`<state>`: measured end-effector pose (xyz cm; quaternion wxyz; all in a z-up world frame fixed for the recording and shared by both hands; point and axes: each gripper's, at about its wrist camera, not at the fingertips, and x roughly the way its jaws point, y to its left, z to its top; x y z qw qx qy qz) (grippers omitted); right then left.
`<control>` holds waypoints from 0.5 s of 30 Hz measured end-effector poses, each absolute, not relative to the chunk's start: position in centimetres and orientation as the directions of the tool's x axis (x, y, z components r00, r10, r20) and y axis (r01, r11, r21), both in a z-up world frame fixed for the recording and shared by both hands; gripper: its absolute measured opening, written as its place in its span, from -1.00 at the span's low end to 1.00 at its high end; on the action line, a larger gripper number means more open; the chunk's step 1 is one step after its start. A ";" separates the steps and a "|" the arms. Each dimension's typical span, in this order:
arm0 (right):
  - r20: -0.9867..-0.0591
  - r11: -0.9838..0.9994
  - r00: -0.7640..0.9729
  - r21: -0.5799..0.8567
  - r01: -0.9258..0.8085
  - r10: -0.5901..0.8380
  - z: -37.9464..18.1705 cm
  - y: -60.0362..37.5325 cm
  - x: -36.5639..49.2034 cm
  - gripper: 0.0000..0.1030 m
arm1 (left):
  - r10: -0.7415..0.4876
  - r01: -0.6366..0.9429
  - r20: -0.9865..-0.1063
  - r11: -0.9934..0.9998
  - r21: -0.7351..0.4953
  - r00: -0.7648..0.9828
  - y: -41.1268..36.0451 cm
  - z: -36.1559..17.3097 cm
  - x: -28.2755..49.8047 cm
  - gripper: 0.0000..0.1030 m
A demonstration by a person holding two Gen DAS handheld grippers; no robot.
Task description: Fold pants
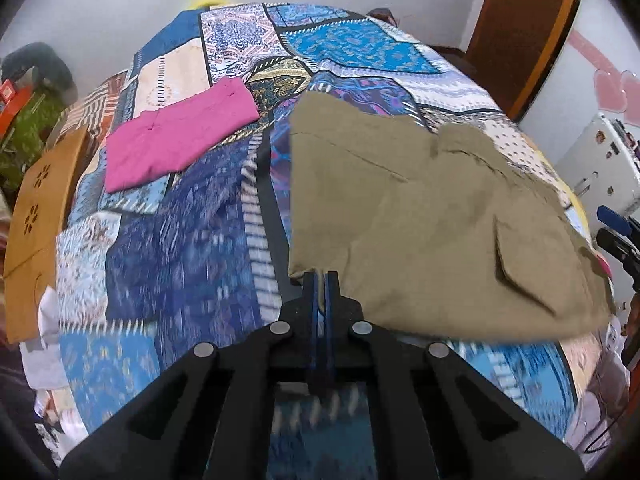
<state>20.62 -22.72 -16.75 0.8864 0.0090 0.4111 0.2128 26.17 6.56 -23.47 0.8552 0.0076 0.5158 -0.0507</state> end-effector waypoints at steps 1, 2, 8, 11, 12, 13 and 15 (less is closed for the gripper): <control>-0.724 0.907 0.571 0.188 -0.376 0.387 -16.7 -22.5 20.2 0.32 | -0.083 0.090 -0.880 0.995 -0.046 0.467 6.6 -23.3 25.4 -0.97; -0.724 0.907 0.573 0.181 -0.381 0.385 -16.4 -22.3 19.6 0.32 | -0.090 0.087 -0.878 0.995 -0.056 0.470 6.7 -23.2 24.8 -0.98; -0.725 0.898 0.549 0.233 -0.374 0.416 -16.8 -22.0 18.2 0.32 | -0.065 0.050 -0.883 0.998 -0.047 0.466 7.6 -23.3 21.0 -1.00; -0.730 0.897 0.534 0.265 -0.354 0.426 -17.7 -22.1 18.1 0.32 | -0.069 0.058 -0.877 0.997 -0.047 0.475 8.3 -22.8 20.0 -1.00; -0.733 0.898 0.530 0.268 -0.349 0.425 -18.0 -22.1 17.9 0.32 | -0.066 0.057 -0.874 0.997 -0.044 0.481 8.3 -22.5 20.0 -1.00; -0.740 0.900 0.524 0.270 -0.343 0.422 -18.4 -22.1 18.0 0.32 | -0.064 0.057 -0.870 0.998 -0.042 0.490 8.4 -22.1 20.2 -0.96; -0.751 0.900 0.508 0.278 -0.334 0.421 -18.9 -22.1 17.9 0.32 | -0.072 0.059 -0.862 0.997 -0.050 0.501 8.5 -21.4 21.0 -0.79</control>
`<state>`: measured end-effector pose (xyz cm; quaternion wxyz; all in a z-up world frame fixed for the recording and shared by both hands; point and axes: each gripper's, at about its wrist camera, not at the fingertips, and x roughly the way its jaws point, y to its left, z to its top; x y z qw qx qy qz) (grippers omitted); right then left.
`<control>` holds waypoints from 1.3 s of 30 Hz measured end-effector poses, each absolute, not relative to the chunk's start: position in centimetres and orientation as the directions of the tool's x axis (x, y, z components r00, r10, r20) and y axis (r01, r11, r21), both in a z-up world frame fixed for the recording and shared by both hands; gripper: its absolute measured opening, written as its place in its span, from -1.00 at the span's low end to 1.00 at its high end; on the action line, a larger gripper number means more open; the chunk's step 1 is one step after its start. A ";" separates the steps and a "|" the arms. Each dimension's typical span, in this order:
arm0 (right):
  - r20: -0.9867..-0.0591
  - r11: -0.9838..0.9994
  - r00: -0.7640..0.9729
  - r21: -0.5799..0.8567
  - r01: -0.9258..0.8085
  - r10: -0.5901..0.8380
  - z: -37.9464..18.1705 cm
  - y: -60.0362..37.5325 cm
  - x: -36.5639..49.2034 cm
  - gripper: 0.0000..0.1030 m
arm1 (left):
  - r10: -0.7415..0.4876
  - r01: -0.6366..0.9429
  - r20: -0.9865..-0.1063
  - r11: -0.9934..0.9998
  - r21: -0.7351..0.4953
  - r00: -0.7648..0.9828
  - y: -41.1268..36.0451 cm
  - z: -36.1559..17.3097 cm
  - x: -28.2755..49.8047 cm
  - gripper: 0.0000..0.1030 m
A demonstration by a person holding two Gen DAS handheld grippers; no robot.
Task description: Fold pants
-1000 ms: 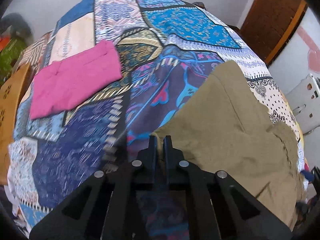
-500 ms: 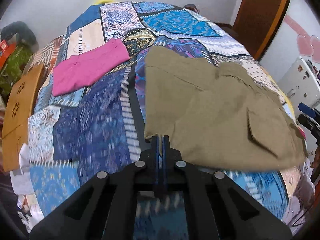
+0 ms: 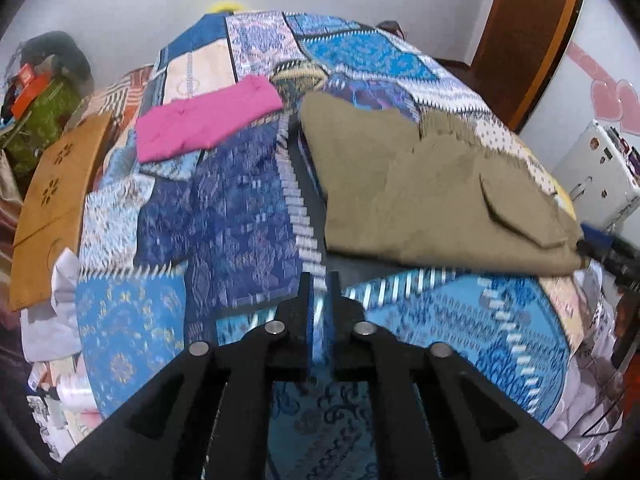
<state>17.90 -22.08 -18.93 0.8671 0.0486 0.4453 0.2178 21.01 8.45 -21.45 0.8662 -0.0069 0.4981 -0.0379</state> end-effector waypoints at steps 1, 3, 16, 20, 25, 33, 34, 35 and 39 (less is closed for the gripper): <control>-0.758 0.899 0.497 0.285 -0.331 0.424 -19.4 -22.0 18.0 0.32 | -0.078 0.060 -0.861 0.997 -0.055 0.502 8.4 -21.3 21.6 -0.59; -0.763 0.896 0.484 0.289 -0.339 0.429 -19.9 -22.0 18.0 0.30 | -0.083 0.058 -0.860 0.996 -0.062 0.504 8.2 -21.4 23.5 -0.29; -0.766 0.924 0.531 0.223 -0.311 0.363 -20.5 -24.3 19.7 0.27 | -0.156 0.110 -0.909 0.986 -0.123 0.387 5.8 -25.6 33.3 -0.75; -0.733 0.941 0.601 0.169 -0.293 0.319 -19.5 -24.8 19.7 0.28 | -0.049 0.110 -0.896 0.994 0.000 0.442 4.7 -25.4 32.6 -0.88; -0.730 0.940 0.602 0.176 -0.292 0.323 -19.4 -25.0 20.4 0.28 | 0.004 0.068 -0.874 0.997 0.043 0.486 6.2 -24.6 29.4 -0.96; -0.722 0.928 0.599 0.173 -0.329 0.347 -19.1 -23.3 20.7 0.27 | 0.057 0.019 -0.868 0.997 0.076 0.493 10.3 -23.5 25.4 -1.00; -0.718 0.927 0.600 0.176 -0.332 0.352 -18.9 -23.1 20.8 0.28 | 0.062 0.018 -0.859 0.996 0.083 0.509 10.3 -22.9 25.1 -1.00; -0.712 0.923 0.602 0.184 -0.337 0.362 -18.7 -22.9 20.9 0.28 | 0.064 0.022 -0.849 0.996 0.088 0.524 10.2 -22.3 24.9 -0.99; -0.682 0.893 0.588 0.242 -0.380 0.435 -17.3 -21.6 21.8 0.28 | -0.076 0.122 -0.816 0.993 -0.007 0.574 7.4 -19.4 25.3 -0.92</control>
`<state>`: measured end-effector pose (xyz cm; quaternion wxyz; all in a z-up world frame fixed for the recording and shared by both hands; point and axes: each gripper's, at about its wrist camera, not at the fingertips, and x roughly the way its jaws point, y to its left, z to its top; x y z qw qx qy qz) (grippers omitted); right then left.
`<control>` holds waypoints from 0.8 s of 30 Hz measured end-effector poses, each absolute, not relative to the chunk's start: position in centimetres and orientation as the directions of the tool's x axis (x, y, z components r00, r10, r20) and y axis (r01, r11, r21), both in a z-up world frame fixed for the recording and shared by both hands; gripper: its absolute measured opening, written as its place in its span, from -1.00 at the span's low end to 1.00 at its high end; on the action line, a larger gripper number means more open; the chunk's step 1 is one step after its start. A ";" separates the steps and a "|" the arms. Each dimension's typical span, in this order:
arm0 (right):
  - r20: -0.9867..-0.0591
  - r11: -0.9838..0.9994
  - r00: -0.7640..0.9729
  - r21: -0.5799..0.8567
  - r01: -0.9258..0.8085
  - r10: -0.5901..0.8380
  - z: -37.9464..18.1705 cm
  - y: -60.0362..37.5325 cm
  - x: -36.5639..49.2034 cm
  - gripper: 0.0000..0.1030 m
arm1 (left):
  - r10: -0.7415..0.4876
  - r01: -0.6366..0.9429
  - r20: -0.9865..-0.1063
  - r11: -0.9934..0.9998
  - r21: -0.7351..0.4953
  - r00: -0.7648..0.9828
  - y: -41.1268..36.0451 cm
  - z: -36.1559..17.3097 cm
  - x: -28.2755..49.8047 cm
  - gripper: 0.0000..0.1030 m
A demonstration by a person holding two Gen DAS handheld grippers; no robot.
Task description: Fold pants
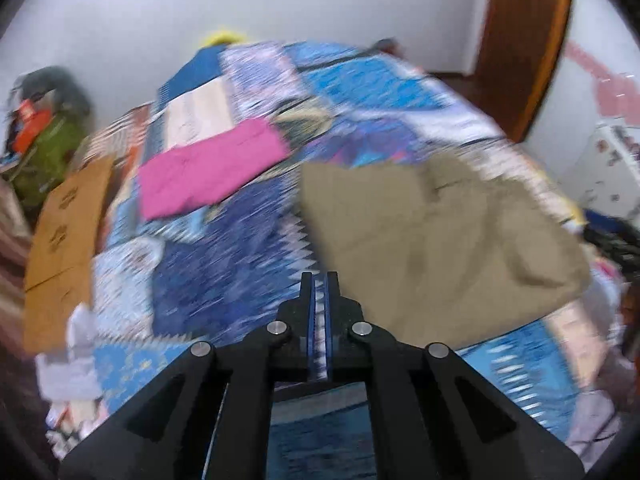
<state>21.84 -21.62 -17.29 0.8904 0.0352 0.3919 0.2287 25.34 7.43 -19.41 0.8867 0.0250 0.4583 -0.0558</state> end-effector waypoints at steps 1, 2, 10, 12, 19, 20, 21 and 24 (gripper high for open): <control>-0.672 0.882 0.582 0.262 -0.391 0.458 -16.9 -21.2 22.2 0.28 | -0.109 0.146 -0.813 0.989 -0.029 0.573 6.5 -19.2 25.6 -0.88; -0.658 0.864 0.570 0.291 -0.410 0.492 -16.5 -20.6 22.7 0.28 | -0.140 0.172 -0.812 0.984 -0.049 0.567 5.5 -19.1 26.1 -0.84; -0.705 0.808 0.441 0.330 -0.488 0.555 -18.9 -15.7 24.9 0.22 | -0.190 0.313 -0.883 0.948 -0.052 0.428 -2.6 -24.1 29.5 -0.81; -0.756 0.804 0.375 0.326 -0.497 0.537 -20.8 -15.0 24.8 0.11 | -0.151 0.324 -0.894 0.946 -0.008 0.421 -2.9 -25.6 29.4 -0.80; -0.769 0.817 0.389 0.284 -0.502 0.507 -21.1 -17.4 21.9 0.08 | -0.138 0.314 -0.886 0.949 0.010 0.444 -1.0 -25.4 27.1 -0.74; -0.770 0.820 0.392 0.283 -0.497 0.503 -21.0 -18.0 21.5 0.08 | -0.134 0.309 -0.884 0.951 0.012 0.447 -0.7 -25.3 26.7 -0.74; -0.771 0.825 0.397 0.280 -0.491 0.498 -21.0 -18.5 21.0 0.06 | -0.135 0.308 -0.883 0.951 0.011 0.450 -0.3 -25.2 26.4 -0.74; -0.775 0.833 0.404 0.270 -0.483 0.485 -20.6 -19.6 20.2 0.06 | -0.132 0.309 -0.877 0.951 0.020 0.463 0.3 -24.9 25.2 -0.74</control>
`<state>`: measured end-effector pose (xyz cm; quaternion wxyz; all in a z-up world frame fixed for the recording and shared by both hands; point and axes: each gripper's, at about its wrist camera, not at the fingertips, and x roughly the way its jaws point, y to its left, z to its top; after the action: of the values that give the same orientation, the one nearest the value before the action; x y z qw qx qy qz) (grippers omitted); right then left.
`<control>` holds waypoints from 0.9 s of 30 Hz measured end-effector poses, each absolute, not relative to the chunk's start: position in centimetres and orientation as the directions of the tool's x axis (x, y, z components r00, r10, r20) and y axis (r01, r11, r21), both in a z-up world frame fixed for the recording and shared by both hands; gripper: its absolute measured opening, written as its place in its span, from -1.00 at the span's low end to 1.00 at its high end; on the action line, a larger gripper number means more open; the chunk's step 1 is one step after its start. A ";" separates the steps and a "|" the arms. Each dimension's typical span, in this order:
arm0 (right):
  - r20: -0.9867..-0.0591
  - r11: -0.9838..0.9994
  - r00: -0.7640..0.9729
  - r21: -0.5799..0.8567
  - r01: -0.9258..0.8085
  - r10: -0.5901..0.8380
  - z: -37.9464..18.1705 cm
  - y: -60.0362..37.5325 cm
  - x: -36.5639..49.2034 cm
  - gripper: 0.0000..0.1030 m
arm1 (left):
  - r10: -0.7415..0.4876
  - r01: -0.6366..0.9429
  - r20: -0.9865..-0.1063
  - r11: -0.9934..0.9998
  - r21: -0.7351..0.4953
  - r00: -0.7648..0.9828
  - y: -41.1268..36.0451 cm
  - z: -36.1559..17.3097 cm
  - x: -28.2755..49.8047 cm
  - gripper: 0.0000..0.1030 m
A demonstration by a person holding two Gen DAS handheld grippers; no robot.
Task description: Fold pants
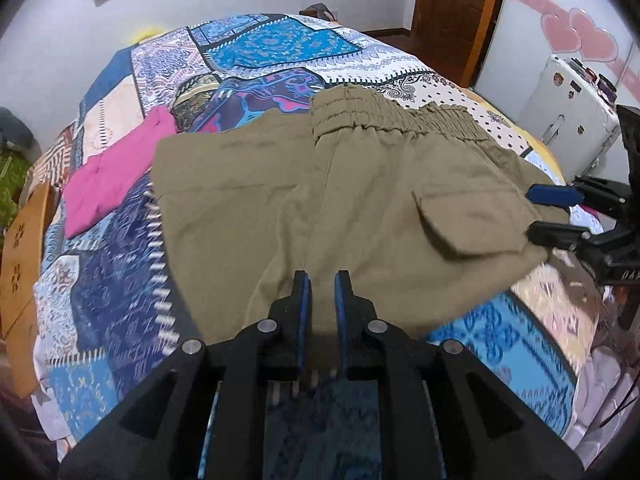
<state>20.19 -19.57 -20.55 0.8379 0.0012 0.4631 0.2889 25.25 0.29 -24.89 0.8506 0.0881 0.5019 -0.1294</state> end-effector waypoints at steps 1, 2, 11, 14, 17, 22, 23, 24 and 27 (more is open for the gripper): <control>-0.776 0.835 0.410 0.261 -0.484 0.480 -20.4 -19.8 19.8 0.06 | -0.141 0.305 -0.875 0.952 0.008 0.463 0.7 -24.6 24.7 -0.74; -0.781 0.844 0.424 0.233 -0.483 0.459 -20.0 -20.1 19.4 0.06 | -0.150 0.303 -0.874 0.953 -0.004 0.462 0.9 -24.4 24.5 -0.74; -0.791 0.913 0.527 0.094 -0.397 0.311 -18.1 -23.5 20.3 0.18 | -0.084 0.168 -0.844 0.986 0.008 0.530 6.1 -21.5 24.4 -0.16; -0.775 0.922 0.541 0.132 -0.364 0.325 -18.2 -24.4 21.4 0.26 | -0.095 0.122 -0.857 0.992 -0.037 0.507 7.6 -22.3 26.3 -0.15; -0.771 0.921 0.526 0.198 -0.336 0.358 -19.2 -24.7 22.8 0.28 | -0.153 0.103 -0.873 0.988 -0.118 0.463 8.3 -23.7 27.8 -0.15; -0.789 0.906 0.454 0.307 -0.291 0.413 -22.0 -24.7 25.2 0.28 | -0.194 0.133 -0.876 0.980 -0.150 0.442 7.6 -25.2 29.6 -0.15; -0.793 0.904 0.443 0.316 -0.288 0.419 -22.4 -24.7 25.4 0.28 | -0.202 0.144 -0.875 0.978 -0.153 0.439 7.3 -25.3 29.9 -0.14; -0.796 0.901 0.432 0.326 -0.287 0.425 -22.8 -24.6 25.6 0.28 | -0.211 0.153 -0.875 0.975 -0.159 0.436 7.0 -25.4 30.3 -0.14; -0.783 0.884 0.416 0.368 -0.289 0.462 -23.7 -24.5 26.4 0.29 | -0.232 0.178 -0.875 0.969 -0.171 0.424 6.6 -25.7 31.4 -0.14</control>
<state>26.41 -24.50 -23.65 0.8369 0.0880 0.4915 0.2243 31.44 6.55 -25.73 0.8434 -0.0261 0.5227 -0.1216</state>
